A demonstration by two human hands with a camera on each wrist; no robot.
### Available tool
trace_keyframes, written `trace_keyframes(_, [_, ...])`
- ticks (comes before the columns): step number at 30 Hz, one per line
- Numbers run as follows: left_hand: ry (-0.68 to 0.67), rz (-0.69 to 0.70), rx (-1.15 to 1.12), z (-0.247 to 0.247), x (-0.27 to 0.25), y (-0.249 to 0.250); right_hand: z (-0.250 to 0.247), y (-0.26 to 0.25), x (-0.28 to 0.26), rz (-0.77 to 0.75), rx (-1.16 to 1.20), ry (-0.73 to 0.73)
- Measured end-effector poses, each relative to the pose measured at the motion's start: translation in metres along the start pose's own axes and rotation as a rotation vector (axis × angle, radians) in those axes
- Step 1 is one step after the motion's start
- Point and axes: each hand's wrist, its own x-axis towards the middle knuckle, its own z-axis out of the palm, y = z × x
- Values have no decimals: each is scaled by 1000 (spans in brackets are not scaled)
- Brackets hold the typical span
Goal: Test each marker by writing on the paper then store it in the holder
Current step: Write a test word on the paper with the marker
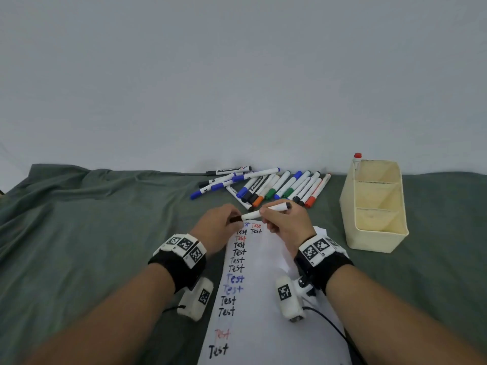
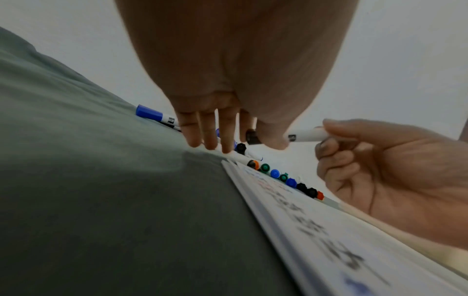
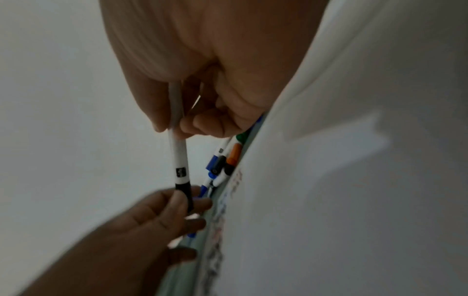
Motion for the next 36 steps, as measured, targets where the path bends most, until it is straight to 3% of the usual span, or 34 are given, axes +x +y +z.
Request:
trace_keyframes(2, [-24, 6, 57, 6, 2, -8, -3, -15, -2, -44, -39, 33])
trace_keyframes(7, [-345, 18, 398, 20, 5, -13, -21, -73, -1, -228, -191, 217])
trace_keyframes(17, [-318, 54, 400, 16, 2, -6, -91, -182, -1, -588, -586, 581])
trace_keyframes(21, [-387, 55, 456, 21, 1, -8, -110, -187, -8, -568, -891, 645])
trace_keyframes(28, [-451, 26, 518, 29, 4, -13, -113, -153, -9, -246, -1191, 558])
trace_keyframes(30, [-463, 24, 520, 30, 6, -13, -106, -141, -12, -321, -1335, 632])
trace_keyframes(32, [-465, 26, 516, 30, 7, -14, -91, -126, -17, -511, -1486, 607])
trace_keyframes(34, [-471, 28, 511, 30, 8, -16, -72, -110, -21, -686, -1526, 387])
trace_keyframes(36, [-469, 32, 500, 31, 8, -16, -54, -91, -22, -627, -1521, 14])
